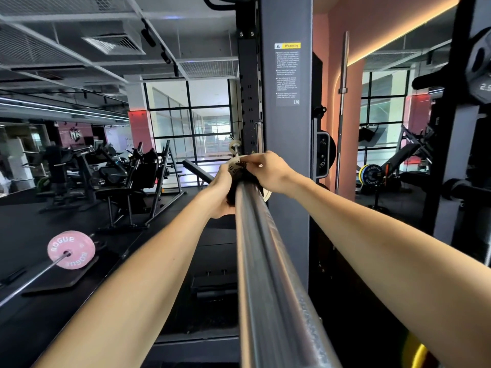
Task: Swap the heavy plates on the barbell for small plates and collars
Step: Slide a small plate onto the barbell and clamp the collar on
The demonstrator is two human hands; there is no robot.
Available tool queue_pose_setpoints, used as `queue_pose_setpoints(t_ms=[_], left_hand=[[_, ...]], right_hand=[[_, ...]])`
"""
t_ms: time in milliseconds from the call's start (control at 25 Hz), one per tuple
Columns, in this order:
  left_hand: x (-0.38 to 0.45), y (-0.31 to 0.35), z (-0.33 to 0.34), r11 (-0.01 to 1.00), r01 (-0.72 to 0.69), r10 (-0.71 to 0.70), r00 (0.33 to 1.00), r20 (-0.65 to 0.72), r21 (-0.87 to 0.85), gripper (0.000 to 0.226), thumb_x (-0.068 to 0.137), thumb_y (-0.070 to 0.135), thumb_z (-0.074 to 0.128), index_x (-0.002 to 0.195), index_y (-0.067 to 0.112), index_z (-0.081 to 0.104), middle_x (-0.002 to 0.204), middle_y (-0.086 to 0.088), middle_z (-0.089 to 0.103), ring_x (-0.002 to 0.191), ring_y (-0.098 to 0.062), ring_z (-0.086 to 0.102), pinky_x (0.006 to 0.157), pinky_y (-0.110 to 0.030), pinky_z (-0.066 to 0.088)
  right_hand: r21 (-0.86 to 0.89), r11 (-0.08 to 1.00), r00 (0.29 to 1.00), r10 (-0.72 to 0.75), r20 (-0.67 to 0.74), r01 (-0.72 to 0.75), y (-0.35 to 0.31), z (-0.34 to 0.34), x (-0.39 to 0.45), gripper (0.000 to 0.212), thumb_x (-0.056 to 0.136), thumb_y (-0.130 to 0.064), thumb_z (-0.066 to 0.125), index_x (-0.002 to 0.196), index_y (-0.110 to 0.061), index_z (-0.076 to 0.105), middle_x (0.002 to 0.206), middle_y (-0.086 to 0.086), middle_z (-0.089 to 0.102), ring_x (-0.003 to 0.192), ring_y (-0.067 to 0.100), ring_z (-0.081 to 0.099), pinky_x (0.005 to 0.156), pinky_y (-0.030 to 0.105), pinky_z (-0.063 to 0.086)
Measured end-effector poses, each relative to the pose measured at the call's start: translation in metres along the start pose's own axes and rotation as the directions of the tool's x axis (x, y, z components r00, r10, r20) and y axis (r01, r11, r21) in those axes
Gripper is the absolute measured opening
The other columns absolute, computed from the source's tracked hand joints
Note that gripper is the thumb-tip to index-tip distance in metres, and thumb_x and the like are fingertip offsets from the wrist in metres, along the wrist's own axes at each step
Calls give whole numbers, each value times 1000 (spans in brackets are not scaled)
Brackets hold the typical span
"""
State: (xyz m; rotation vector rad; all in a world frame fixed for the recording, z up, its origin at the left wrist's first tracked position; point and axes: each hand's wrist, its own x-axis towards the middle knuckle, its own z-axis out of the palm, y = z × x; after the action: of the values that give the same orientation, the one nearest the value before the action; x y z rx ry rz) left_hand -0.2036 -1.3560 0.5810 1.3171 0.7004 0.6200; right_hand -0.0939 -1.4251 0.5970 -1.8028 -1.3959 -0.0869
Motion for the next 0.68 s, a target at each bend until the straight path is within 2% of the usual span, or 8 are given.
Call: queue_pose_setpoints(t_ms=[80,120,200,240,320,400,520,680], left_hand=[[-3,3,1,997,7,-8,1000,8,78,81,84,79,35,105,9,69,69,-10,73,57,-20,69,49,-26,52],[-7,5,3,994,-7,5,1000,16,112,77,82,79,38,104,12,69,64,-7,71,52,-18,67,46,-23,51],[-14,5,6,991,-5,1,1000,27,135,62,84,69,48,97,12,68,56,-5,68,45,-17,63,41,-20,48],[-17,4,6,991,9,-12,1000,23,132,58,84,65,50,93,11,67,55,-5,67,45,-17,62,39,-20,48],[-19,5,5,993,37,-36,999,-9,116,58,84,64,51,94,10,66,63,-6,67,52,-18,62,36,-20,47],[-17,7,7,990,40,-33,998,-54,137,59,86,63,50,104,9,65,69,-7,65,57,-18,60,32,-19,44],[-8,8,11,973,-51,77,991,-107,225,50,97,48,41,123,10,60,67,-5,59,55,-16,54,26,-16,36],[-4,6,1,984,24,-19,999,-29,177,57,92,57,43,121,11,61,78,-9,68,62,-22,62,36,-23,47]], right_hand=[[86,988,985,135,-108,-126,9,-3,-3,31,90,-28,62,97,2,68,90,13,66,81,26,67,81,37,57],[136,964,963,246,-112,-230,12,-4,-4,39,85,-36,69,90,2,65,83,13,65,71,27,70,73,39,60],[267,875,903,428,-33,-405,15,-3,-7,53,77,-48,75,95,1,62,88,13,67,62,29,72,60,38,62],[311,844,888,459,1,-436,16,-3,-8,57,76,-50,75,101,0,62,95,13,68,61,29,73,59,39,62],[356,826,890,455,38,-438,21,-1,-8,55,81,-47,71,107,1,63,102,14,69,63,30,73,65,41,62],[394,817,899,433,63,-421,25,0,-11,46,90,-37,64,111,4,62,101,16,71,71,32,74,71,42,62],[422,801,898,431,83,-424,30,1,-14,37,93,-26,61,110,7,62,98,17,71,76,34,73,72,44,61],[377,825,899,436,47,-421,23,0,-14,34,91,-24,61,104,7,64,94,16,72,69,31,74,66,42,62]])
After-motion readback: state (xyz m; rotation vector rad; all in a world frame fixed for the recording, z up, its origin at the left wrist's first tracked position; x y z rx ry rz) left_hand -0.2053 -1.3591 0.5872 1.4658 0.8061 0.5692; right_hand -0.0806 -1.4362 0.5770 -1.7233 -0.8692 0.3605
